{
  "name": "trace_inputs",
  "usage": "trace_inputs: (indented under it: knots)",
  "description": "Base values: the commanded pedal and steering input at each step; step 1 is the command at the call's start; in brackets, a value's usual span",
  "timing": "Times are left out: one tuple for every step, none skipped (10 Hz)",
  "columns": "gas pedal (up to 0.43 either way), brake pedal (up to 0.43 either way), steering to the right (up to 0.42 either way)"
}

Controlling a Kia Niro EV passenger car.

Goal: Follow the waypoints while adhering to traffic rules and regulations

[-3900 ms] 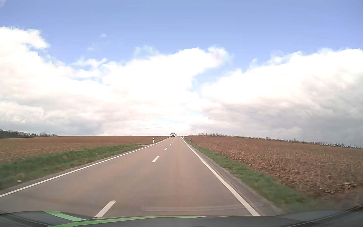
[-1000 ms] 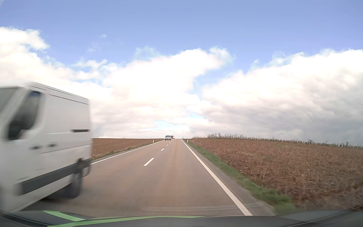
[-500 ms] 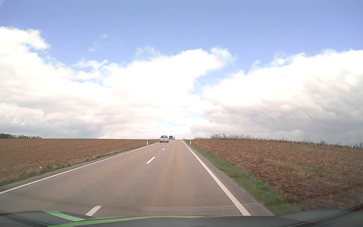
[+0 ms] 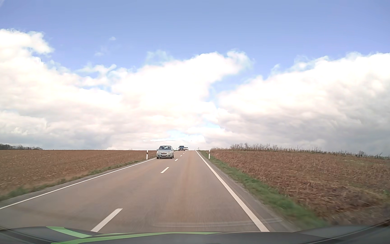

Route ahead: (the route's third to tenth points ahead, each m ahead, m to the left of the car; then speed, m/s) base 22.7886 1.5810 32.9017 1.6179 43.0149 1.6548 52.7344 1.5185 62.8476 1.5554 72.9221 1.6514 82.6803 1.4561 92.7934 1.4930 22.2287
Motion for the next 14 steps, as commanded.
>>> trace_inputs:
  knots:
    - [0.358,0.0,-0.003]
    - [0.358,0.0,-0.004]
    - [0.358,0.0,-0.004]
    - [0.358,0.0,-0.004]
    - [0.358,0.0,-0.004]
    - [0.358,0.0,-0.003]
    - [0.358,0.0,-0.003]
    - [0.358,0.0,-0.003]
    - [0.358,0.0,-0.002]
    - [0.358,0.0,-0.001]
    - [0.358,0.0,0.0]
    - [0.358,0.0,0.0]
    - [0.358,0.0,0.0]
    - [0.358,0.0,0.001]
